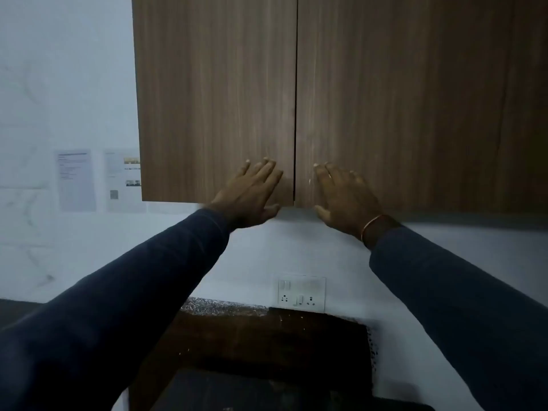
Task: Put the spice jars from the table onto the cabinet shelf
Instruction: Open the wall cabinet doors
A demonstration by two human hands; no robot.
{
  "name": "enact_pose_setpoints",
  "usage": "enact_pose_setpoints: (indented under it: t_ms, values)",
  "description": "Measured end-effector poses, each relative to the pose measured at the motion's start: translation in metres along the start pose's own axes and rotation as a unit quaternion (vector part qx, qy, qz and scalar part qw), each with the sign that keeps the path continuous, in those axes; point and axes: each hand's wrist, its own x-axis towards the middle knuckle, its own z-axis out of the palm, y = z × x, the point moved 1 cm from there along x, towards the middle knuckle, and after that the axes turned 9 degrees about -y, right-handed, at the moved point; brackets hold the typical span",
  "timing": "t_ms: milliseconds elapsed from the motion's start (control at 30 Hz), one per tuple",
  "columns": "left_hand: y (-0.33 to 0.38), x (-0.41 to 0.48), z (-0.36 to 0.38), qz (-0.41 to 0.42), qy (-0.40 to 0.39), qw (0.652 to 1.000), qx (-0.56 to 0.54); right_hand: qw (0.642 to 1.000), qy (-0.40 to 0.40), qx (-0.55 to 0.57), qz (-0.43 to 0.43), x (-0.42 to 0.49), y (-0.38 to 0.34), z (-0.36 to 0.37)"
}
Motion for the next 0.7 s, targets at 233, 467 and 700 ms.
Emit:
enact_pose_setpoints:
  t_ms: [233, 467, 700]
  values:
    - [-0.011, 0.0, 0.032, 0.066, -0.017, 0.992, -0.105, 0.996, -0.025, -0.077, 0.024, 0.017, -0.025, 0.056]
    - [-0.042, 0.022, 0.049, -0.065, 0.008, 0.892, -0.447, 0.985, -0.047, -0.154, 0.061, 0.061, -0.037, 0.081]
    - [-0.036, 0.031, 0.047, 0.001, 0.085, 0.855, -0.511, 0.972, -0.048, -0.228, 0.0, 0.08, -0.03, 0.085]
